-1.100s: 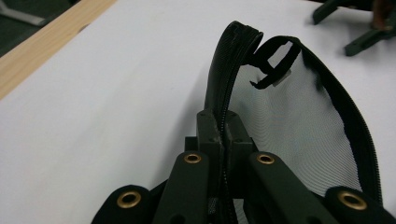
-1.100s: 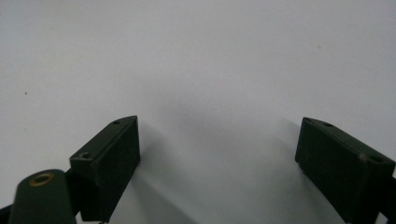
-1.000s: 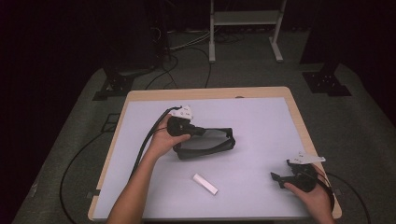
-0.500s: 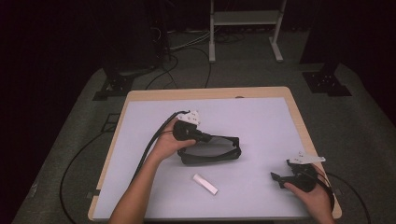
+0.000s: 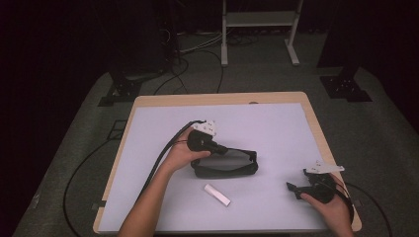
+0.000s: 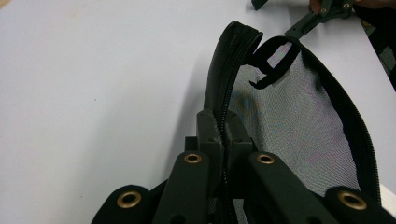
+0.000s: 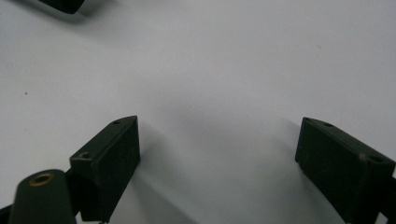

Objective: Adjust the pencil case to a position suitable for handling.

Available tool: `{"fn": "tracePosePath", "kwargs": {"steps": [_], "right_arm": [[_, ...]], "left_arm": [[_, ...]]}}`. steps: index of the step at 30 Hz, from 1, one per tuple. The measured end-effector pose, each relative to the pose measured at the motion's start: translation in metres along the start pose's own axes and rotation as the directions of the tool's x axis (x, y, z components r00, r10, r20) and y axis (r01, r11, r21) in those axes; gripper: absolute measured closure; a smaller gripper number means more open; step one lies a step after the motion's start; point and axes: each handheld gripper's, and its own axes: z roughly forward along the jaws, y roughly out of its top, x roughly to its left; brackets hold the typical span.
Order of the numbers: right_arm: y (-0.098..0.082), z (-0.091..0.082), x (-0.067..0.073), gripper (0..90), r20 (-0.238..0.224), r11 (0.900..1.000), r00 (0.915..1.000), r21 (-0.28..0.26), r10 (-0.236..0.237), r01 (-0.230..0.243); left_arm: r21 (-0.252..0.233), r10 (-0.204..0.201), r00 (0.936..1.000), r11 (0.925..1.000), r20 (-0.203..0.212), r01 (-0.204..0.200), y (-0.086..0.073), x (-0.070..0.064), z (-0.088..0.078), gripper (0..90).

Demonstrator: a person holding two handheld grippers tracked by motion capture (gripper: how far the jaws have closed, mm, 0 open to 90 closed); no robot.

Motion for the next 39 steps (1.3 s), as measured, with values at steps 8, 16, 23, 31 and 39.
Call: {"fn": "tracePosePath", "kwargs": {"steps": [8, 16, 23, 31, 39], "right_arm": [[0.0, 0.0, 0.0, 12.9, 0.0, 1.0, 1.0, 0.0, 0.0, 0.0], [0.0, 0.0, 0.0, 12.9, 0.0, 1.0, 1.0, 0.0, -0.001, 0.001], [0.0, 0.0, 0.0, 12.9, 0.0, 1.0, 1.0, 0.0, 0.0, 0.0], [0.0, 0.0, 0.0, 12.9, 0.0, 1.0, 1.0, -0.001, 0.0, 0.0], [0.0, 0.0, 0.0, 12.9, 0.0, 1.0, 1.0, 0.0, 0.0, 0.0]], "left_arm": [[0.009, 0.003, 0.9996, 1.0, 0.028, -0.004, -0.002, 0.001, 0.009, 88.4], [0.017, 0.009, 0.999, 0.9998, 0.043, -0.01, -0.003, 0.002, 0.015, 88.4], [0.03, -0.003, 0.9998, 0.9996, 0.021, 0.002, -0.005, 0.005, 0.017, 84.6], [0.014, -0.048, 0.9987, 0.9987, -0.015, 0.048, -0.005, 0.005, 0.011, 71.2], [-0.026, -0.093, 0.9928, 0.9955, -0.075, 0.091, -0.005, -0.002, -0.005, 56.9]]}}
